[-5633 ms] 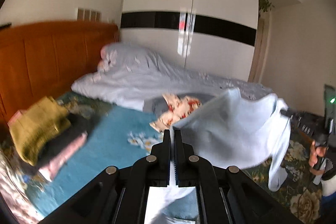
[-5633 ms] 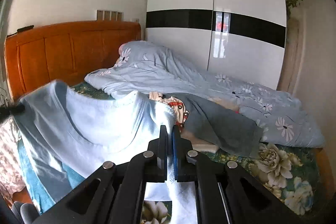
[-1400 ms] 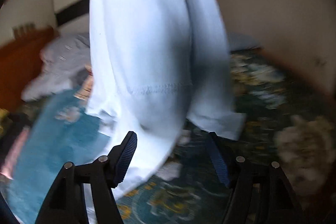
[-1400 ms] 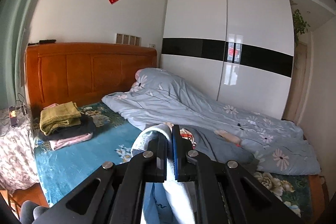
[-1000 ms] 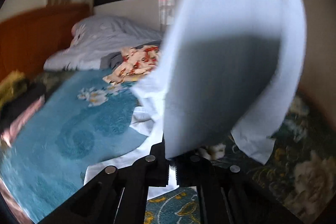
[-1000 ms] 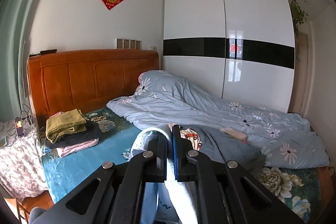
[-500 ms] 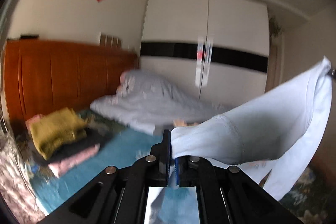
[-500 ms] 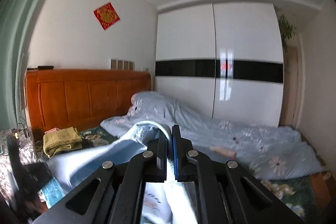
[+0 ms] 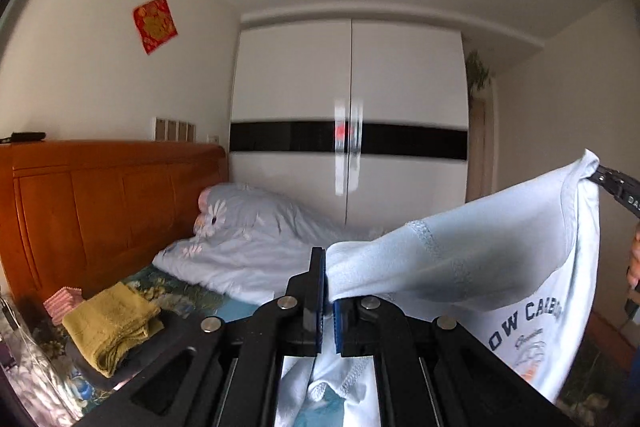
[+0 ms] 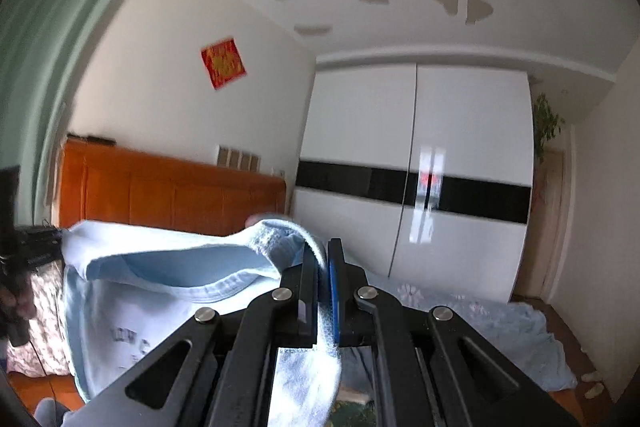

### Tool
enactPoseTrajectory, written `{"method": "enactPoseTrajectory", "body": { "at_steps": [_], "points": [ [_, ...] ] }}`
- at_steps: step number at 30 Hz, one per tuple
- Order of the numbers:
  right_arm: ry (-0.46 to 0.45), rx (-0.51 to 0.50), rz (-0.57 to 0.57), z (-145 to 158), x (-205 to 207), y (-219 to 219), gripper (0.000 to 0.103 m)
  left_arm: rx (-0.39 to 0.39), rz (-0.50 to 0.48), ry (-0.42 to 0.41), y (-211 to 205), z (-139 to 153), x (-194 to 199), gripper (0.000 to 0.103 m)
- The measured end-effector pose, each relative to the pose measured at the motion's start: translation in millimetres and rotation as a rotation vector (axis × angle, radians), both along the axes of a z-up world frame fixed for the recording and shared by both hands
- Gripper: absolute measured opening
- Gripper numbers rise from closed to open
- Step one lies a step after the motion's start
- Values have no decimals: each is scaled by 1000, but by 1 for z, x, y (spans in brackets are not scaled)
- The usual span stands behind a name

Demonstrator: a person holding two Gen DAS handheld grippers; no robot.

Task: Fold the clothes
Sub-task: 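Lift the light blue shirt high with both grippers and shake it out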

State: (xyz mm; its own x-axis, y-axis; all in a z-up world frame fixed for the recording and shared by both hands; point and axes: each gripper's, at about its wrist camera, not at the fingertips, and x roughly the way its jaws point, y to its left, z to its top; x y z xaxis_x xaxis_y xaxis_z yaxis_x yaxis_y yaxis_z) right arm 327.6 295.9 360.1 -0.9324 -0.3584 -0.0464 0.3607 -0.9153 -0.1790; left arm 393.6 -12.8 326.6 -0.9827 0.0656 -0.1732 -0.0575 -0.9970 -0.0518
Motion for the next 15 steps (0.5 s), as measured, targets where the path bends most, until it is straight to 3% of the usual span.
{"method": "enactPoseTrajectory", "body": {
  "at_steps": [4,10,15],
  "points": [
    [-183,50,-33,-49,-74,-11,4,24,9,-173,-3,-57,-60,4],
    [-490,88,-52,-171,-179,-22,4,84,44,-505,-13,-184,-156,4],
    [-701,88,-54,-266,-247,-26,4,114,74,-666,-11,-258,-204,4]
  ]
}}
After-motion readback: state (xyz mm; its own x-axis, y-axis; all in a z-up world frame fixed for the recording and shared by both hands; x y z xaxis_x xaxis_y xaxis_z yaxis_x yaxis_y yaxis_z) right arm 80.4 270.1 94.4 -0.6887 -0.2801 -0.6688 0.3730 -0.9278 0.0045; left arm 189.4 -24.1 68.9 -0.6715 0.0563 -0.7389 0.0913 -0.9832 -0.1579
